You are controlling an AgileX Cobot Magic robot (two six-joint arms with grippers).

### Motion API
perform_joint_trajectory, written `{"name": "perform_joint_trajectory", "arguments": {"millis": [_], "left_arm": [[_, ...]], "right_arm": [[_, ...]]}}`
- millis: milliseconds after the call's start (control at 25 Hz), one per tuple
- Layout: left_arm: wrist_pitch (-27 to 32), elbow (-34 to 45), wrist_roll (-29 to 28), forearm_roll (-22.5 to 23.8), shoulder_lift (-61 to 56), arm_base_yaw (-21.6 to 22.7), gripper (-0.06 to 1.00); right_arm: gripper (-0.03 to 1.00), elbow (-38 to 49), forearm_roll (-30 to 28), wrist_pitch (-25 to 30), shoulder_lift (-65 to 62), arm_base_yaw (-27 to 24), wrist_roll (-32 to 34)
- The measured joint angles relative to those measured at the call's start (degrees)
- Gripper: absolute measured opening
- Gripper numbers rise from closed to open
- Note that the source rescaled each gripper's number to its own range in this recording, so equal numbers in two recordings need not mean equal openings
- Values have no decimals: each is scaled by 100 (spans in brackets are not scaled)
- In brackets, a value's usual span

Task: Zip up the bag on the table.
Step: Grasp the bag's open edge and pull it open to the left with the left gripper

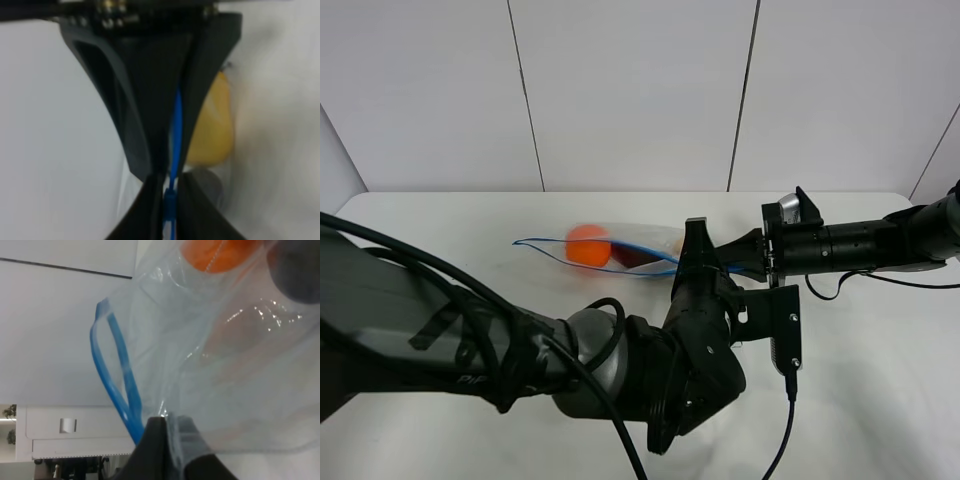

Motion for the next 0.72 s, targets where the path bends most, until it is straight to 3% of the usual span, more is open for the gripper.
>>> {"name": "perform_joint_trajectory", "arguments": {"millis": [160, 720], "left_arm": [[76, 0, 500, -320, 0, 0, 0], [553, 245, 1208, -719, -19, 420, 0]], "right_arm": [[0, 0, -32, -5, 0, 0, -5], [0, 0, -24, -48, 0, 0, -18]]}}
